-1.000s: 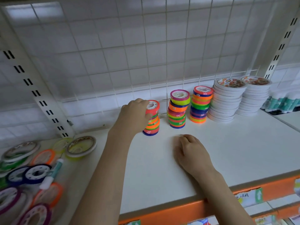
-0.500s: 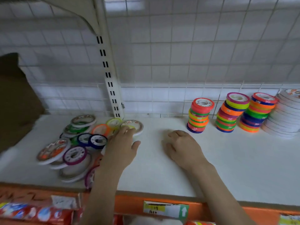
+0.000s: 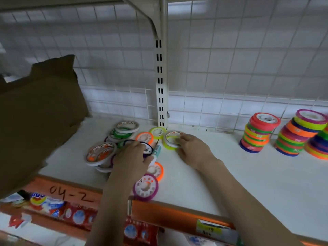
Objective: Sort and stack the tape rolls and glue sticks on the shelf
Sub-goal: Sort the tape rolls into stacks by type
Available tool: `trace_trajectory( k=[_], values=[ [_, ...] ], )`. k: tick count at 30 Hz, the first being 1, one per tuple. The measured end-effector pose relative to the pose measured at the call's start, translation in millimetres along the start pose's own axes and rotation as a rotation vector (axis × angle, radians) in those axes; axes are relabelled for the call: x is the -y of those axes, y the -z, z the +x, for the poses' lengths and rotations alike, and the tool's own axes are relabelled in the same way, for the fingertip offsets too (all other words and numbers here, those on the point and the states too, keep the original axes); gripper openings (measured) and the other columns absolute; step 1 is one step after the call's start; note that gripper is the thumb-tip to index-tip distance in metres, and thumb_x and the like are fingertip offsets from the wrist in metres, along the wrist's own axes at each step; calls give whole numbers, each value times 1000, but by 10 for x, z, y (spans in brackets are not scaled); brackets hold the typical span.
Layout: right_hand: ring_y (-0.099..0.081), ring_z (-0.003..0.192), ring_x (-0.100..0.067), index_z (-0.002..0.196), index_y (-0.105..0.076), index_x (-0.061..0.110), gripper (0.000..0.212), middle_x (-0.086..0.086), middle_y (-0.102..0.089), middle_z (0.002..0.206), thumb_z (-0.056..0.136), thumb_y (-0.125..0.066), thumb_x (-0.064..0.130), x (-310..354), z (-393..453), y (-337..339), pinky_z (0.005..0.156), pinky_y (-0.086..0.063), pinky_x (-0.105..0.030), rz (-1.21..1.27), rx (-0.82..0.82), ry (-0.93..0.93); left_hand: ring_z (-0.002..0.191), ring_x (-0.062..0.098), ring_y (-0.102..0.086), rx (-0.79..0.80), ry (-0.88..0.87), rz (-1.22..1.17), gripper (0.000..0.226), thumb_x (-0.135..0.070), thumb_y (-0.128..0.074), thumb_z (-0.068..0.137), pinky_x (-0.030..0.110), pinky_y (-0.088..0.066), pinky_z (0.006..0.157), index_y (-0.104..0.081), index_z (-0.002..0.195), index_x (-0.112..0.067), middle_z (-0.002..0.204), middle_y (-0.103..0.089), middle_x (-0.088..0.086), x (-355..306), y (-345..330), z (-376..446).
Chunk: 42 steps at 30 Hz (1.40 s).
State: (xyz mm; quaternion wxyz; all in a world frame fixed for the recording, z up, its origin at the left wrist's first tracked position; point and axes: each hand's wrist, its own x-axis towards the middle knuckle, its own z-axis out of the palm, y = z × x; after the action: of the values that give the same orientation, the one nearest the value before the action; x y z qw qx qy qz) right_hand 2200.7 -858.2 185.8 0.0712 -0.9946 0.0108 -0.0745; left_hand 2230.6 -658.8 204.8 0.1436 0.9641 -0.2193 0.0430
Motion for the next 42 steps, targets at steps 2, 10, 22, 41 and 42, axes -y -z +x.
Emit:
trace_trajectory(
  k=[2,10,22,41,42],
  values=[
    [-34,134,-18,136,-47,21,40,1,-42,143,97,-39,25,-13,-15,-33,101,-33,-24,-14,-4,12,107,19,-50,-14,-18,-2,40,-49,-52,87,35,-45,88,-59,111,-18,116,-55,-1,-17,-28,12],
    [-47,119,-20,124,-56,22,33,1,-55,127,96,-38,20,-89,-159,64,81,-43,-27,-31,-72,-49,124,22,-37,-20,-85,72,43,-51,-53,87,35,-33,100,-57,106,-13,123,-50,2,-156,-66,142],
    [-55,98,-22,104,-58,22,19,2,-60,105,93,-44,17,-172,-672,175,62,-29,-28,50,-200,-152,100,25,-56,-39,-82,108,20,-28,-54,91,34,-44,78,-60,104,-14,106,-61,6,-353,-205,179],
    [-55,104,-26,111,-63,20,48,-2,-63,108,79,-29,31,-1357,-2279,528,70,-40,-28,32,-273,-323,95,31,-59,-81,-328,-284,28,-16,-55,89,39,-48,78,-60,116,-21,101,-63,7,-2086,-684,-329],
    [-56,103,-27,111,-63,19,44,-3,-63,107,81,-32,29,-1478,-2388,561,70,-41,-29,29,-284,-315,97,31,-58,-80,-314,-280,30,-17,-55,89,39,-48,79,-59,118,-21,105,-63,8,-2236,-723,-384]
  ],
)
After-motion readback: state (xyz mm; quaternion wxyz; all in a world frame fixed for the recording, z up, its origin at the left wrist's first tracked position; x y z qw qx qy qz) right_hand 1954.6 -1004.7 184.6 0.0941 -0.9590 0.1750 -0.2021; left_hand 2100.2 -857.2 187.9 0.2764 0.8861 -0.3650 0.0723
